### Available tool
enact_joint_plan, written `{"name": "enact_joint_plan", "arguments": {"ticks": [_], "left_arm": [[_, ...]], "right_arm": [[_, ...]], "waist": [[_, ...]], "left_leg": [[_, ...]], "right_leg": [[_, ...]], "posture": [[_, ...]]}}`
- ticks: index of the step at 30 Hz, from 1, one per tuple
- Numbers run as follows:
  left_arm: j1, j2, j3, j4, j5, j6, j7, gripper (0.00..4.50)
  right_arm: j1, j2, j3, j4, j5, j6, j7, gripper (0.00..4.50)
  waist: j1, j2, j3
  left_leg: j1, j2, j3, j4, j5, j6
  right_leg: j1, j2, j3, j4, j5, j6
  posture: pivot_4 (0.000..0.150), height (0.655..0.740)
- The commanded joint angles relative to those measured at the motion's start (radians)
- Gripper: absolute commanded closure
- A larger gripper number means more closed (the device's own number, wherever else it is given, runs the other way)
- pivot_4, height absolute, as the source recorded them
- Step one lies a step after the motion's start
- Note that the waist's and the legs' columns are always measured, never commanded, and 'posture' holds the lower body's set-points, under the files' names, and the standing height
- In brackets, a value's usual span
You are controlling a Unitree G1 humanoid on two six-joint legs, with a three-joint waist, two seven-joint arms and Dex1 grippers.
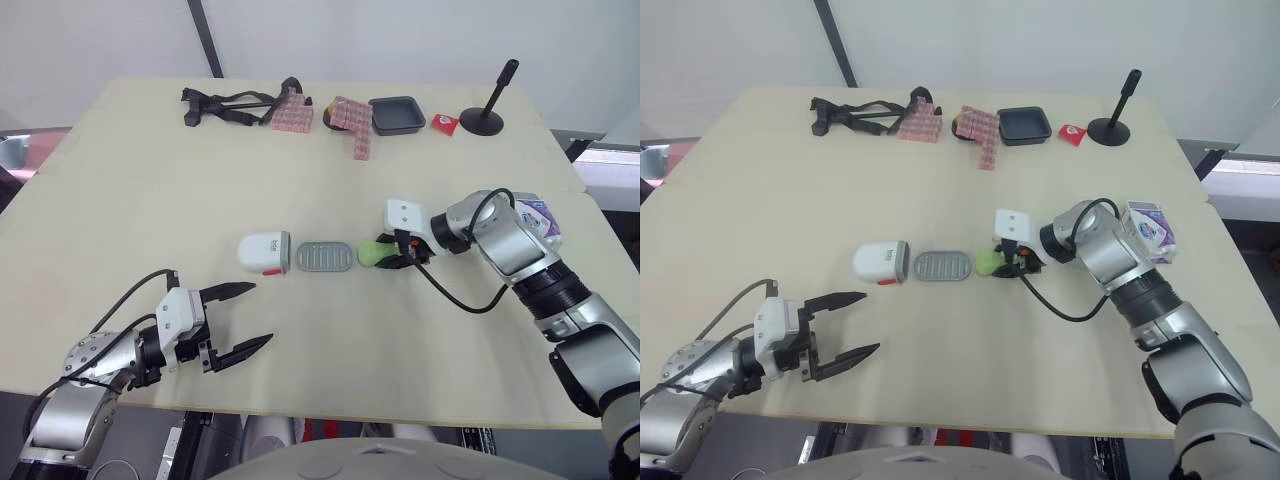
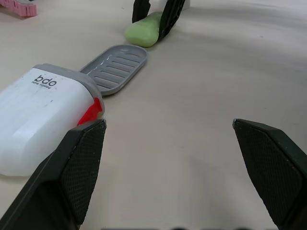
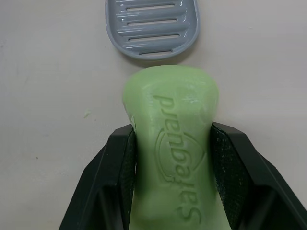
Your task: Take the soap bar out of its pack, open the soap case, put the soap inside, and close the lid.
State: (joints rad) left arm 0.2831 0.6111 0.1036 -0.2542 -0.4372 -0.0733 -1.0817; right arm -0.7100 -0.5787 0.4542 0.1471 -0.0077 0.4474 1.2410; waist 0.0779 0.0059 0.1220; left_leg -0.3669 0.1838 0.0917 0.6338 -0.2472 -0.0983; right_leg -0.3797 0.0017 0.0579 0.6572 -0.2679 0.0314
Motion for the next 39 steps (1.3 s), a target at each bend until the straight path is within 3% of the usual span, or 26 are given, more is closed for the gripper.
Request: {"name": "enact_joint_plan", "arguments": {"ticks": [1, 7, 15, 26, 39], "left_arm": [[0.004, 0.015, 0.01, -0.035, -0.004, -0.004, 0.001, 0.0], [-0.009, 0.017, 0.029, 0.0, -0.005, -0.005, 0.015, 0.0], [-0.02, 0.014, 0.039, 0.003, 0.0, -0.016, 0.032, 0.0], [-0.034, 0.018, 0.039, -0.005, -0.003, -0.001, 0.054, 0.0], [-0.021, 0.014, 0.039, -0.016, 0.003, -0.005, 0.068, 0.0]], "right_arm": [[-0.022, -0.018, -0.034, -0.044, 0.013, -0.014, 0.013, 2.72], [-0.118, 0.004, -0.062, -0.113, 0.049, 0.025, 0.022, 2.72], [-0.138, 0.155, -0.006, -0.228, 0.078, 0.226, -0.07, 2.72], [-0.167, 0.249, 0.129, -0.125, 0.018, 0.199, -0.119, 2.72], [-0.197, 0.298, 0.153, 0.001, -0.031, 0.115, -0.131, 2.72]], "waist": [[0.0, 0.0, 0.0], [-0.005, 0.0, 0.0], [-0.001, 0.0, 0.0], [-0.004, -0.001, 0.0], [-0.006, -0.001, 0.0]], "left_leg": [[0.0, 0.0, 0.0, 0.0, 0.0, 0.0], [0.0, 0.0, 0.001, 0.0, 0.0, 0.0], [0.001, 0.001, 0.001, 0.001, 0.001, -0.001], [0.001, 0.0, 0.001, 0.001, 0.001, -0.002], [0.001, 0.0, 0.001, 0.001, 0.001, -0.002]], "right_leg": [[0.0, 0.0, 0.0, 0.0, 0.0, 0.0], [-0.002, 0.001, 0.001, 0.002, 0.0, 0.0], [-0.003, 0.001, 0.001, 0.004, 0.0, 0.0], [-0.004, 0.0, -0.001, 0.005, 0.0, 0.0], [-0.005, 0.0, -0.002, 0.006, 0.0, 0.0]], "posture": [[0.15, 0.74], [0.15, 0.74], [0.15, 0.74], [0.15, 0.74], [0.15, 0.74]]}}
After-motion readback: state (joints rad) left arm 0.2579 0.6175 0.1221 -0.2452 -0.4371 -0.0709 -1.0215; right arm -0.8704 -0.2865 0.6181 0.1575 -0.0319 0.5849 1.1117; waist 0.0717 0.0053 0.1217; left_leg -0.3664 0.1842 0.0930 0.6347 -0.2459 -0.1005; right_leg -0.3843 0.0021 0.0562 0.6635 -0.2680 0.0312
